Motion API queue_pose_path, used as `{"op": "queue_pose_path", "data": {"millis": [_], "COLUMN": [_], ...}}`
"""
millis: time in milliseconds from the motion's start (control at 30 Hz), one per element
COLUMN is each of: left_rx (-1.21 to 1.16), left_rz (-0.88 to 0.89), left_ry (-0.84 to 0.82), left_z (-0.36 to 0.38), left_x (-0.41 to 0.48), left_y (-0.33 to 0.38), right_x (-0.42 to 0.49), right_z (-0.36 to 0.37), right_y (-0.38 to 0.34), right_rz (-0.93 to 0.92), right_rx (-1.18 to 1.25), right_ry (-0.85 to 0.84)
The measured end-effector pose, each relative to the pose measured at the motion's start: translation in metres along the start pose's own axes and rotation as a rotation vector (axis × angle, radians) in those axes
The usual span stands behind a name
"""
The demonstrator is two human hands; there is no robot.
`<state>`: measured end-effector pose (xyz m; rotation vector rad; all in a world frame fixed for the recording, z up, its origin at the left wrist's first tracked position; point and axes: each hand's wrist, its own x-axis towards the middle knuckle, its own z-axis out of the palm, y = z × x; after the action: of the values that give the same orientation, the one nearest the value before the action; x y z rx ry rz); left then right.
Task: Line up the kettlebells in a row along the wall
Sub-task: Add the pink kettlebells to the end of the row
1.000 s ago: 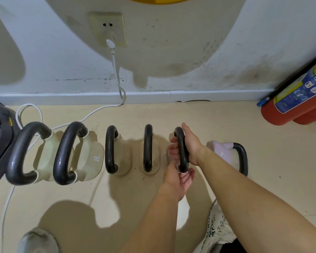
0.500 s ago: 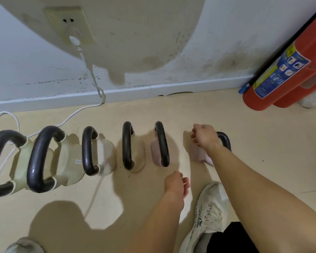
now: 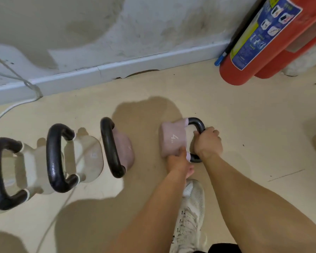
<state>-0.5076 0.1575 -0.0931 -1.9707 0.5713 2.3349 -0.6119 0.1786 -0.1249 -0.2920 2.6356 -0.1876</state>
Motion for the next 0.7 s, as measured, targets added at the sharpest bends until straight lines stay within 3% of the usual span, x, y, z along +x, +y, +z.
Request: {"op": "queue_pose_path", "data": {"millis": [167,300,533,700], "left_rx": [-0.031,-0.025,0.024,-0.008], "left_rz": [-0.017,-0.056,-0.051,0.0], "left_ry": [-0.019,-0.026,-0.09,-0.022], "left_z": [-0.009,-0.018,-0.021,-0.017], "left_x": [-0.01,-0.028,-0.025,-0.003], "left_y": [0.006,0.01,0.01,0.002], "right_x": [0.005,-0.001,-0.003,0.013], "right_z": [-0.037,-0.059,-0.021,-0.024], "right_y": [-0.002,-0.04,-0.025,-0.013], "right_rz": [-0.023,-0.13,0.055,0.002], "right_rx": [0.045,-0.065,-0.07,0.02], "right_ry": [0.05,-0.092,-0.116,-0.148]}}
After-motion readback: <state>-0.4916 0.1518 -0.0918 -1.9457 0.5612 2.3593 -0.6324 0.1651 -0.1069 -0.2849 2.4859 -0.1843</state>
